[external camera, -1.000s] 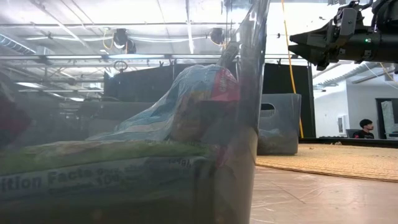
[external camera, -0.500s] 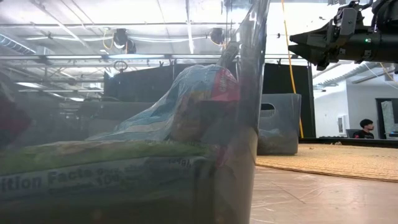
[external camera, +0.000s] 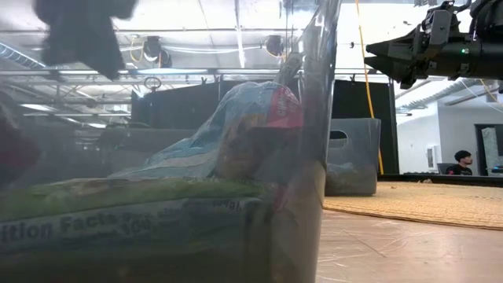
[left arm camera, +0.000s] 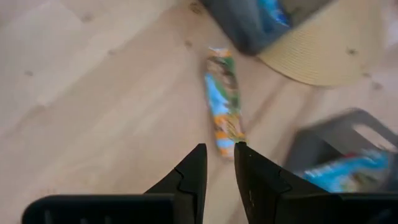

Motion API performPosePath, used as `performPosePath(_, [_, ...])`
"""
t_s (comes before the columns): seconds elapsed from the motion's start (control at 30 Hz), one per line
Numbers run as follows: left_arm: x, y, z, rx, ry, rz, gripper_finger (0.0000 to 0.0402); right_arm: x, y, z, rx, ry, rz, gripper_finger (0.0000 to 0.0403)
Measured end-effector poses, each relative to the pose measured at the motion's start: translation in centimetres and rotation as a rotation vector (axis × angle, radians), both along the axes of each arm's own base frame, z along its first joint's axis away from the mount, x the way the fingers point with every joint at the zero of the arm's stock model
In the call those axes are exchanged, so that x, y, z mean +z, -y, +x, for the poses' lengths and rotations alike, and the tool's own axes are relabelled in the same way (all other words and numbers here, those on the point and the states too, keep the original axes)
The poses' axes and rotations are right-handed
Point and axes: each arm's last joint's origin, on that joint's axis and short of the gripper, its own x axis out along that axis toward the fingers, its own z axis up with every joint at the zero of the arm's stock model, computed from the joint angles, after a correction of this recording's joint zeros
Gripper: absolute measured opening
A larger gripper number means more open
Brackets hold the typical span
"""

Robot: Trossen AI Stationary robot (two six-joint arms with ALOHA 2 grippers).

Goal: Pick and place Granola Bars by type
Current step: Put the yellow granola bar into the bottom left black bin

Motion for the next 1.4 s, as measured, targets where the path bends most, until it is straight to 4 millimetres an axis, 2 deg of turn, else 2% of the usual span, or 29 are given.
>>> performPosePath(0.13, [-1.1, -1.7, 1.9, 0.029, -0.036, 0.036, 0.0086, 0.0, 0.0, 0.0, 0.0, 0.0, 0.0, 0.021])
performPosePath(0.23, [-2.9, -2.4, 3.5, -0.032, -0.115, 0.047, 0.0086, 0.0, 0.0, 0.0, 0.0, 0.0, 0.0, 0.021])
performPosePath(0.43, [-6.6, -2.6, 6.8, -0.171, -0.167, 0.007, 0.0091, 0.0, 0.0, 0.0, 0.0, 0.0, 0.0, 0.021])
performPosePath(0.53, [-8.4, -2.4, 7.7, -0.24, -0.2, -0.011, 0.0114, 0.0, 0.0, 0.0, -0.001, 0.0, 0.0, 0.021])
performPosePath(0.7, [-10.7, -2.3, 8.0, -0.252, -0.295, -0.071, 0.0175, 0.0, 0.0, 0.0, 0.0, -0.001, 0.0, 0.021])
performPosePath(0.93, [-10.8, -2.2, 8.1, -0.184, -0.294, -0.139, 0.0222, 0.0, 0.0, 0.0, -0.001, 0.0, 0.0, 0.021])
performPosePath(1.2, [-10.6, -2.1, 8.3, -0.187, -0.283, -0.171, 0.0225, 0.0, 0.0, 0.0, 0.0, 0.0, 0.0, 0.021])
performPosePath(1.4, [-9.7, -1.9, 9.2, -0.204, -0.246, -0.218, 0.0225, 0.0, 0.0, 0.0, -0.001, 0.0, 0.0, 0.021])
